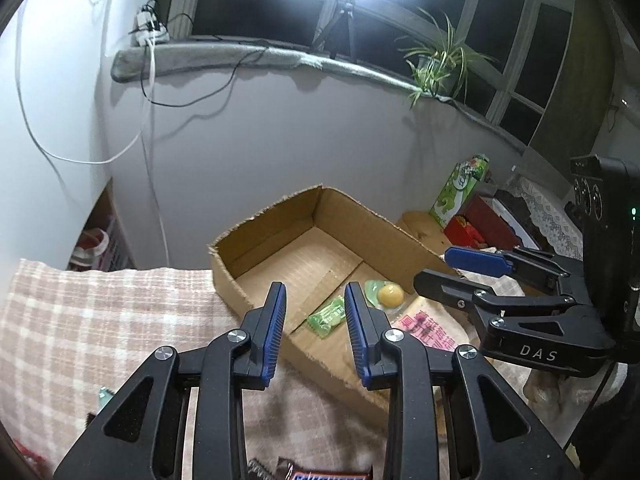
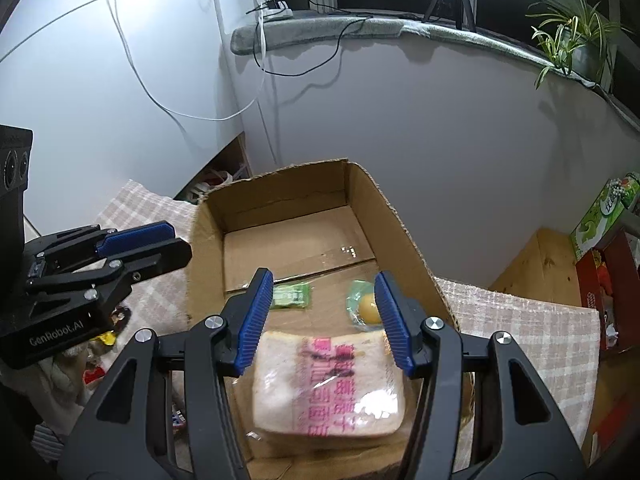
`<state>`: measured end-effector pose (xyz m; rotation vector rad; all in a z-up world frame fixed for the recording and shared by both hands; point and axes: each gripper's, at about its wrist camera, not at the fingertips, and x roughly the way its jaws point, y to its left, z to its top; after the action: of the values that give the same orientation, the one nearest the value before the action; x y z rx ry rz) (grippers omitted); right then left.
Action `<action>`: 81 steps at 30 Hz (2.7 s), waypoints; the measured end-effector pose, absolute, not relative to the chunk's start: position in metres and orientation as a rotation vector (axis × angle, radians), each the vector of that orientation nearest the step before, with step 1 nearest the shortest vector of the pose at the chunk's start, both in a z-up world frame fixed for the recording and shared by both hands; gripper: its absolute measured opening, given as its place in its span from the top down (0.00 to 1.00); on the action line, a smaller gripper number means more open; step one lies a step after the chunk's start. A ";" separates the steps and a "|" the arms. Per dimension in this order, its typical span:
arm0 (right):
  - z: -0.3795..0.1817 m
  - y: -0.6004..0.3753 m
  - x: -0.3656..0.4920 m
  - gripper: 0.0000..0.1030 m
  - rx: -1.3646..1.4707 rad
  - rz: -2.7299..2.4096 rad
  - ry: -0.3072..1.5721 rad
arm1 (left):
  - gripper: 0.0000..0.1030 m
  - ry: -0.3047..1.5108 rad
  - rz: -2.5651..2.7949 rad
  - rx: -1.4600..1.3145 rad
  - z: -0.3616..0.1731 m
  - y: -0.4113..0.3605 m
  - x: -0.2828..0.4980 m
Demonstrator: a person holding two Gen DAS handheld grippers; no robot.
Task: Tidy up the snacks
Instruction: 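Carry both candies into the cardboard box and open both grippers, then grasp the pink candy with the left gripper while the right gripper grasps a Snickers bar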
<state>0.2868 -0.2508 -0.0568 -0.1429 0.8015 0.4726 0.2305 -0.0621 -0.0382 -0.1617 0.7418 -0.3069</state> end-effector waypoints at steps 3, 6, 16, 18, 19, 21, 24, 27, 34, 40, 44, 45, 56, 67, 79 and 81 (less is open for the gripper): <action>-0.049 -0.247 0.272 0.46 -0.151 0.494 0.784 | 0.72 0.720 -0.298 -0.163 -0.030 -0.054 0.218; -0.043 -0.241 0.253 0.46 -0.158 0.526 0.771 | 0.72 0.707 -0.290 -0.169 -0.022 -0.044 0.203; -0.043 -0.215 0.188 0.46 -0.198 0.640 0.762 | 0.72 0.673 -0.235 -0.187 -0.016 0.002 0.130; -0.048 -0.210 0.178 0.46 -0.209 0.659 0.771 | 0.72 0.680 -0.214 -0.196 -0.020 0.012 0.115; -0.051 -0.207 0.173 0.46 -0.217 0.668 0.777 | 0.72 0.683 -0.204 -0.201 -0.023 0.016 0.107; -0.061 -0.200 0.165 0.46 -0.238 0.692 0.796 | 0.72 0.696 -0.184 -0.205 -0.031 0.023 0.091; -0.075 -0.191 0.159 0.46 -0.273 0.711 0.824 | 0.72 0.736 -0.156 -0.235 -0.048 0.032 0.068; -0.089 -0.183 0.157 0.47 -0.302 0.720 0.847 | 0.72 0.769 -0.137 -0.254 -0.064 0.033 0.048; -0.113 -0.169 0.154 0.51 -0.377 0.721 0.884 | 0.72 0.841 -0.134 -0.260 -0.096 0.020 0.021; -0.128 -0.159 0.160 0.51 -0.421 0.681 0.900 | 0.72 0.870 -0.134 -0.255 -0.111 0.008 0.019; -0.138 -0.151 0.163 0.51 -0.472 0.650 0.902 | 0.72 0.877 -0.125 -0.225 -0.116 0.000 0.019; -0.141 -0.150 0.164 0.51 -0.478 0.644 0.906 | 0.72 0.877 -0.122 -0.217 -0.117 -0.001 0.019; -0.159 -0.138 0.170 0.54 -0.487 0.644 0.944 | 0.72 0.894 -0.072 -0.164 -0.126 -0.002 0.015; -0.158 -0.137 0.164 0.70 -0.470 0.661 0.949 | 0.81 0.874 -0.069 -0.118 -0.130 -0.002 0.008; -0.150 -0.152 0.163 0.71 -0.404 0.656 0.945 | 0.82 0.853 -0.083 -0.162 -0.124 0.007 0.009; -0.146 -0.155 0.162 0.71 -0.393 0.656 0.940 | 0.82 0.847 -0.087 -0.172 -0.122 0.008 0.010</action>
<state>0.1619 -0.1548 -0.1463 -0.3928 0.9396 0.6562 0.0096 0.0083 -0.1217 -0.1722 0.8468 -0.0874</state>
